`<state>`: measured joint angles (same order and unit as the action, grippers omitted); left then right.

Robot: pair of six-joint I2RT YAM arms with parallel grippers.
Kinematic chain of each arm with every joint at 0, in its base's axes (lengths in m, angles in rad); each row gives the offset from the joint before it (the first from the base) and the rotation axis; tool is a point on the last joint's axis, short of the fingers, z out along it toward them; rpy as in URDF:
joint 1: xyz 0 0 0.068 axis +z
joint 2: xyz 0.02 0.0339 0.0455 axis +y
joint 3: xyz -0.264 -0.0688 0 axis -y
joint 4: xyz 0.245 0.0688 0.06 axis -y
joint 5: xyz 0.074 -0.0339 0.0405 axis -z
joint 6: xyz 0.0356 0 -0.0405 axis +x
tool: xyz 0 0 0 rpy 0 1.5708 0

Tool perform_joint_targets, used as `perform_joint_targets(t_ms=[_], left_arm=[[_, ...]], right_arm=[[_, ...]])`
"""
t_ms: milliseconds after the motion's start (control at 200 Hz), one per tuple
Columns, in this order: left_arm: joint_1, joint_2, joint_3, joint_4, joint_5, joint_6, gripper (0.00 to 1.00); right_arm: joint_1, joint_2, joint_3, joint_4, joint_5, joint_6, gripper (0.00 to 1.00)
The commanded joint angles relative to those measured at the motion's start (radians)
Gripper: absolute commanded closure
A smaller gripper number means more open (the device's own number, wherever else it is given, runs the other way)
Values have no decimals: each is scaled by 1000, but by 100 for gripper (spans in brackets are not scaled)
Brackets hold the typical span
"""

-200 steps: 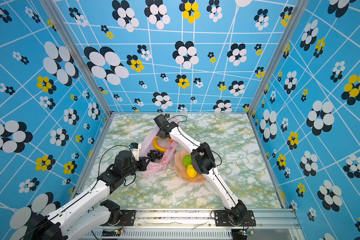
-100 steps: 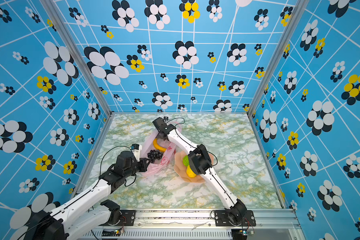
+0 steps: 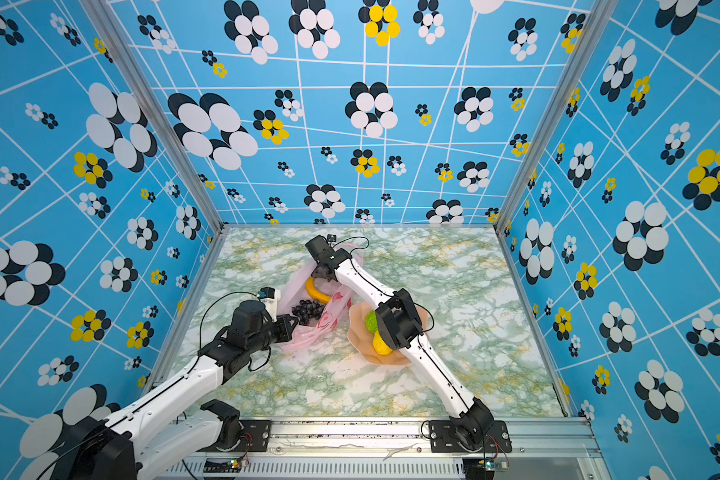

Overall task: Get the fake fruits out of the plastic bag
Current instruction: 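Reach the right gripper deep into the pink bag while the left holds the bag edge, then close the right gripper on the dark green fruit inside the bag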

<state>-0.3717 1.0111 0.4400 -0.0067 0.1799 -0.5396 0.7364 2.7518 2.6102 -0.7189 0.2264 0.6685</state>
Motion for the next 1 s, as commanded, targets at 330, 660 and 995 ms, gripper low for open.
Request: perform_joint_targets(t_ms=[330,660,995], left_arm=[[14,153,111,-26,-34,29,100],[15,295,169,13,-89,50,100],[39,361,229,5,-131,43,100]], right_arm=[[26,-163,-183,40,-84,-46,32],[36,-296,-379,133,-130,-55,29],[38,-412,-559,209,-223,-44,29]])
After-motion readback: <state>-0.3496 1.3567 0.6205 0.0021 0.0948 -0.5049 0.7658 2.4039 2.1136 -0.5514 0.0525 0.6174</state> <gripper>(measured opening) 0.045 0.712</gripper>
